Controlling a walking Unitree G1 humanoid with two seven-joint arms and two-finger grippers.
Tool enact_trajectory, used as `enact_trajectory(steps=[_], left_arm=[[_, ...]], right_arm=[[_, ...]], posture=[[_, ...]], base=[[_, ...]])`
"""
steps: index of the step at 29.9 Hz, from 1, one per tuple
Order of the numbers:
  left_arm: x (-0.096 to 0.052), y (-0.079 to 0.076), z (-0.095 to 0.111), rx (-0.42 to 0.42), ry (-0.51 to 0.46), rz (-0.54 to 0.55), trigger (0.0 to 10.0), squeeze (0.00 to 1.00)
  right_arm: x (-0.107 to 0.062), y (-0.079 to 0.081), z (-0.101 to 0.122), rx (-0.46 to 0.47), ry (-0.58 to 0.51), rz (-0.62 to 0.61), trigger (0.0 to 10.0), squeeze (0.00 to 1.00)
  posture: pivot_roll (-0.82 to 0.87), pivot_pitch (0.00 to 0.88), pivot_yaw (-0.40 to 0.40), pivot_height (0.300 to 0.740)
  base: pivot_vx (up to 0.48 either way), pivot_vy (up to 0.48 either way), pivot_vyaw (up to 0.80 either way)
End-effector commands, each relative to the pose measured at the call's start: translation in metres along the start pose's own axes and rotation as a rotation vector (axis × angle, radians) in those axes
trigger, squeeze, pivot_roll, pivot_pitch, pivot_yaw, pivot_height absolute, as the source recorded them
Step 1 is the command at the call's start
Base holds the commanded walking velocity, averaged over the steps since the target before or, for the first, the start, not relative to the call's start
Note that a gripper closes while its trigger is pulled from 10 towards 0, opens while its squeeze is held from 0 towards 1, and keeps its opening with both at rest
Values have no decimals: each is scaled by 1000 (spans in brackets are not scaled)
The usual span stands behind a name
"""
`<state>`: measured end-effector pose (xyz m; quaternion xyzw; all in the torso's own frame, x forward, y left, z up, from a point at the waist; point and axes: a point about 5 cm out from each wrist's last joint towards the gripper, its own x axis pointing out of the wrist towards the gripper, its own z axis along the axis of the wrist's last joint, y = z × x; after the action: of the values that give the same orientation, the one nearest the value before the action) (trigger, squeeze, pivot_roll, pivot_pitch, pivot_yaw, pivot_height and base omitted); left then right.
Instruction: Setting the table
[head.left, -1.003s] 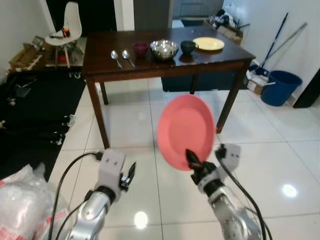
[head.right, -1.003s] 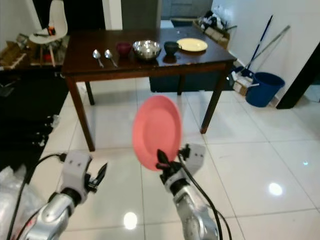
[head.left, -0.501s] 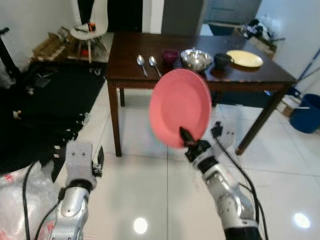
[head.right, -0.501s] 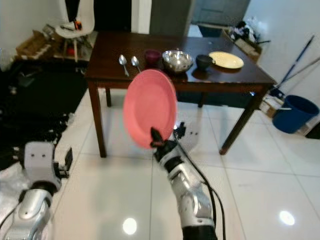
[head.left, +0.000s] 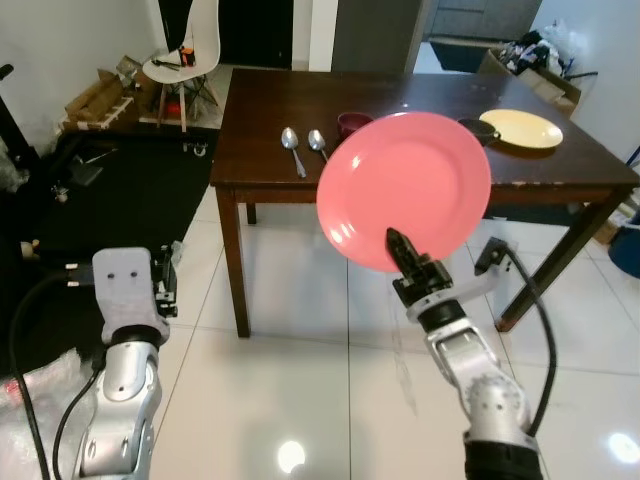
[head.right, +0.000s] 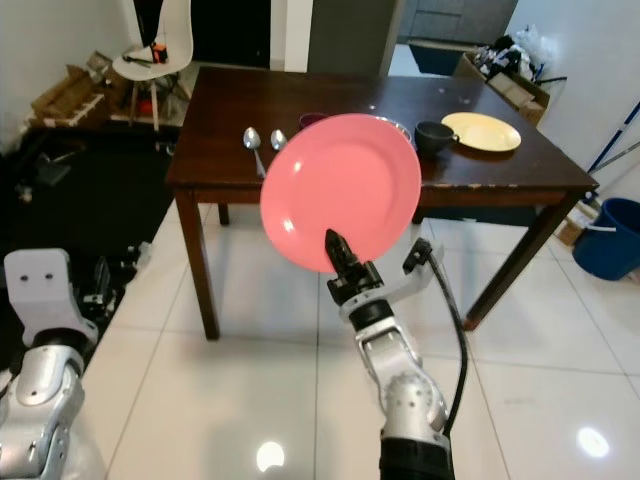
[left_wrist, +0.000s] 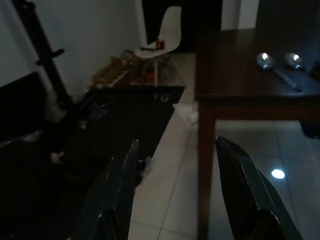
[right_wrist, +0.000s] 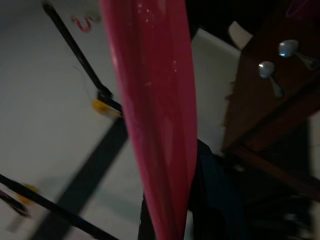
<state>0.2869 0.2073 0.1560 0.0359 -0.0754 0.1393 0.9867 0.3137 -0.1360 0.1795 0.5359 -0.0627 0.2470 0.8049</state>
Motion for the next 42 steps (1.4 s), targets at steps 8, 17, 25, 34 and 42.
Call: enact_trajectory(steps=[8,17,25,34,42], left_arm=[[-1,3,-4,24,18,-3,10000,0],[1,-2,-4,21,14,-15,10000,0],[4,5,-2,38,4,24,10000,0],[5,1,-1,37,-2,14,10000,0],[5,-6,0,32,-9,-11,10000,0]], right_arm=[[-11,-2,-11,47,85,3,10000,0],[-12,2,-10,61,109,9,10000,0],[-14,4,-11,48,134,20,10000,0],[-13,5,-11,49,139,25,10000,0],[-12,6,-11,48,145,25,10000,0]], posture=[[22,0,35,740],[8,0,36,740],[8,0,34,740],[7,0,35,740],[3,0,37,740]], base=[[480,0,0],[480,0,0],[480,0,0],[480,0,0],[480,0,0]])
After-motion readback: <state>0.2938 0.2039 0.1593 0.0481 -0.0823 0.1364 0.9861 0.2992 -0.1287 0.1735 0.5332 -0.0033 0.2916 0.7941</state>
